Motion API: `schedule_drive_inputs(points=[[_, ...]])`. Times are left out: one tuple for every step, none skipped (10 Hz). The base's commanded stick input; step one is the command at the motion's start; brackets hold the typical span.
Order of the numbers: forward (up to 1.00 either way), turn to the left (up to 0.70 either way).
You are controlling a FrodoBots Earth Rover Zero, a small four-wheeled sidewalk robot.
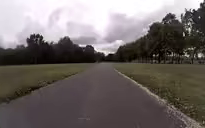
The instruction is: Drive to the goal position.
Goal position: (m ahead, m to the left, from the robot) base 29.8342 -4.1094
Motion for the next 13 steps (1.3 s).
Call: schedule_drive_inputs(points=[[0.70, 0.00], [0.70, 0.00], [0.70, 0.00], [0.70, 0.00], [0.70, 0.00], [0.70, 0.00], [0.70, 0.00], [0.70, 0.00], [0.70, 0.00], [0.70, 0.00], [0.70, 0.00], [0.70, 0.00], [0.70, 0.00]])
